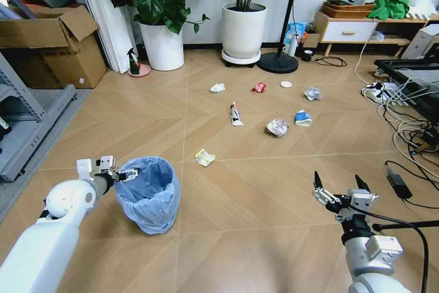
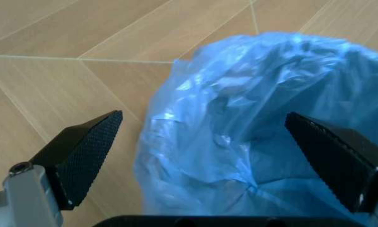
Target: Pick up the trash bin and place the garbage on the floor into it.
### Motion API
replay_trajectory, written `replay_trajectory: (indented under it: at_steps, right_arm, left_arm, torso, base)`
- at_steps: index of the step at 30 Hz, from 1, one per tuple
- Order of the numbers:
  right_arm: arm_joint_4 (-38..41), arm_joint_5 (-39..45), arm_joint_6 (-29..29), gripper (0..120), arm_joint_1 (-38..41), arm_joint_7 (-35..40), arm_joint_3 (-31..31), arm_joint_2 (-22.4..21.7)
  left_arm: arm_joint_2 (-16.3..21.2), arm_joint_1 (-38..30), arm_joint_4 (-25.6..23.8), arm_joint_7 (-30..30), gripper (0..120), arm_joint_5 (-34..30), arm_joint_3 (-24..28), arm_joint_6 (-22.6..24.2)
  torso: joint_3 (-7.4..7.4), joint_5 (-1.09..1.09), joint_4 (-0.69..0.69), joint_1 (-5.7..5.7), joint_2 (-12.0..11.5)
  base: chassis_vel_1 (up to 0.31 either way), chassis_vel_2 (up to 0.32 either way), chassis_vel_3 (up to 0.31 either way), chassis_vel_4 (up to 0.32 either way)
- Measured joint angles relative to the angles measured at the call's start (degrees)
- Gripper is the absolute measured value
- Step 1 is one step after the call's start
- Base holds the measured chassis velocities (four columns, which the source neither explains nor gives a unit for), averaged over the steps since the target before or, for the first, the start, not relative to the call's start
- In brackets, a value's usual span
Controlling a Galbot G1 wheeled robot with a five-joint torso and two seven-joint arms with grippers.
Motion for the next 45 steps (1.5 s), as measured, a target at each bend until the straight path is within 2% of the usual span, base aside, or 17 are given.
replay_trajectory:
  at_steps: [7,19,22,23,26,28,30,33,35,37,39,43,45]
  right_arm:
    - [-0.4,0.0,0.1,100,0.1,0.0,-0.1,0.0]
    - [-1.0,-0.3,0.5,100,0.3,-0.1,-0.3,0.1]
    - [-1.1,-0.3,0.6,100,0.3,-0.1,-0.2,0.1]
    - [-1.1,-0.3,0.6,100,0.3,-0.1,-0.2,0.1]
    - [-1.1,-0.3,0.8,100,0.3,-0.1,-0.1,0.1]
    - [-1.1,-0.3,0.8,100,0.3,-0.1,0.0,0.1]
    - [-1.1,-0.3,1.0,100,0.3,-0.1,0.1,0.1]
    - [-1.2,-0.3,1.0,100,0.4,-0.1,0.1,0.2]
    - [-1.3,-0.3,1.1,100,0.5,-0.1,0.1,0.3]
    - [-1.3,-0.3,1.1,100,0.5,-0.1,0.1,0.3]
    - [-1.3,-0.3,1.1,100,0.6,-0.1,0.2,0.3]
    - [-1.4,-0.2,1.1,100,0.7,-0.1,0.3,0.3]
    - [-1.4,-0.2,1.1,100,0.7,0.0,0.3,0.3]
  left_arm:
    - [0.6,-0.9,3.3,1.8,100,2.1,0.6,-0.1]
    - [1.3,-0.8,4.4,2.7,99,3.3,1.9,-0.2]
    - [1.3,-0.7,4.7,3.1,88,3.5,2.1,-0.2]
    - [1.3,-0.7,4.7,3.1,88,3.5,2.1,-0.2]
    - [1.3,-0.4,5.2,4.0,72,3.9,2.2,-0.2]
    - [1.3,-0.4,5.2,4.2,71,4.0,2.2,-0.2]
    - [1.3,-0.4,5.5,4.8,58,4.3,2.2,-0.2]
    - [1.3,-0.4,5.5,5.2,51,4.4,2.2,-0.2]
    - [1.4,-0.5,5.6,5.6,39,4.4,2.3,-0.2]
    - [1.4,-0.5,5.6,5.6,39,4.4,2.3,-0.2]
    - [1.2,-0.7,6.0,5.6,26,4.8,2.5,-0.2]
    - [1.0,-0.9,6.4,5.4,19,4.9,2.7,-0.3]
    - [0.8,-1.1,6.6,5.2,4,5.0,2.8,-0.4]
  torso:
    - [0.0,0.0,0.0,0.0,0.0]
    - [0.0,0.0,0.0,0.0,0.0]
    - [0.0,0.0,0.0,0.0,0.0]
    - [0.0,0.0,0.0,0.0,0.0]
    - [0.0,0.0,0.0,0.0,0.0]
    - [0.0,0.0,0.0,0.0,0.0]
    - [0.0,0.0,0.0,0.0,0.0]
    - [0.0,0.0,0.0,0.0,0.0]
    - [0.0,0.0,0.0,0.0,0.0]
    - [0.0,0.0,0.0,0.0,0.0]
    - [0.0,0.02,0.01,-0.01,0.0]
    - [-0.01,0.04,0.01,-0.01,0.0]
    - [-0.01,0.04,0.01,-0.01,0.0]
  base:
    - [0.0,0.0,0.0,0.0]
    - [0.0,0.0,0.0,0.0]
    - [0.0,0.0,0.0,0.0]
    - [0.0,0.0,0.0,0.0]
    - [0.0,0.0,0.0,0.0]
    - [0.0,0.0,0.0,0.0]
    - [0.0,0.0,0.0,0.0]
    - [0.0,0.0,0.0,0.0]
    - [0.0,0.0,0.0,0.0]
    - [0.0,0.0,0.0,0.0]
    - [0.0,0.0,0.0,0.0]
    - [0.0,0.0,0.0,0.0]
    - [0.0,0.0,0.0,0.0]
